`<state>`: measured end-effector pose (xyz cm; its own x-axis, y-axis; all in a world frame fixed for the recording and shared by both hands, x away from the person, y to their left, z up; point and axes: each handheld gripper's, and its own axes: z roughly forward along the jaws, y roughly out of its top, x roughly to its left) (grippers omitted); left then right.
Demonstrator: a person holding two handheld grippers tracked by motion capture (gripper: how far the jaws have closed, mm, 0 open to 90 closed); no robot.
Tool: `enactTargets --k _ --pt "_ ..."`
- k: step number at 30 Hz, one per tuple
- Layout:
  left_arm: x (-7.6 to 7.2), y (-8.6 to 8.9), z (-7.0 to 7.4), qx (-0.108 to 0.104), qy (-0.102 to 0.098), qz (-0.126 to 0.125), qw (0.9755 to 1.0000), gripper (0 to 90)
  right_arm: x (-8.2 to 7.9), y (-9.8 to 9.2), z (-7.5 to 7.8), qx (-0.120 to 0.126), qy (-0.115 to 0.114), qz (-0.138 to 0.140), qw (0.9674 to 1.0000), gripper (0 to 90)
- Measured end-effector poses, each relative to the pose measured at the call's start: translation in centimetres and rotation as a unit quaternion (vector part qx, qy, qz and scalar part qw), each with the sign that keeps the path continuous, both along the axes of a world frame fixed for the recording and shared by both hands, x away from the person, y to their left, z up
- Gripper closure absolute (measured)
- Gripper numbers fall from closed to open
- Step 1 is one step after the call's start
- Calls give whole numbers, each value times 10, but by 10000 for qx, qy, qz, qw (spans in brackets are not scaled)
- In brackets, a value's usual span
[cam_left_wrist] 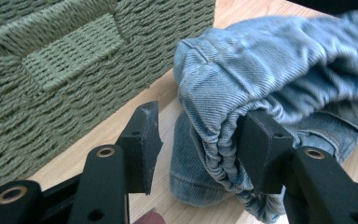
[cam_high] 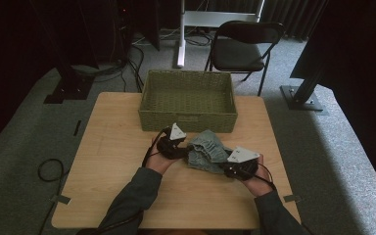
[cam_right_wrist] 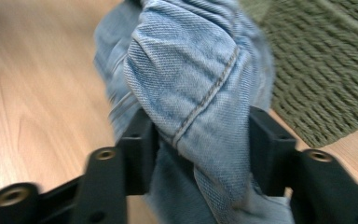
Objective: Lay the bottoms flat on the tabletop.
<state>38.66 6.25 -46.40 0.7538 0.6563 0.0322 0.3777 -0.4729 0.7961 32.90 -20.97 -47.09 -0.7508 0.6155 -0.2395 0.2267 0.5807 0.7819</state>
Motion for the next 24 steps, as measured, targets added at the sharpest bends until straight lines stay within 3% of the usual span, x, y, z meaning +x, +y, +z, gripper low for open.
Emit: enactTargets --k 6,12,14,19,24 --pt "-6 0 1 -31 -18 -61 10000 493 23 -17 1 447 194 -544 9973 603" --pt "-8 -4 -1 -7 19 -126 9999 486 47 -37 -9 861 608 -1152 9877 611" --pt "-8 -7 -4 2 72 -176 9998 482 51 -43 -12 951 720 -1311 9842 608" --pt "-10 -18 -13 22 280 -339 9990 465 57 -51 -16 1087 839 -1520 9788 602" --pt "-12 -34 -22 14 570 -575 9967 437 60 -56 -17 1147 861 -1663 9756 599"
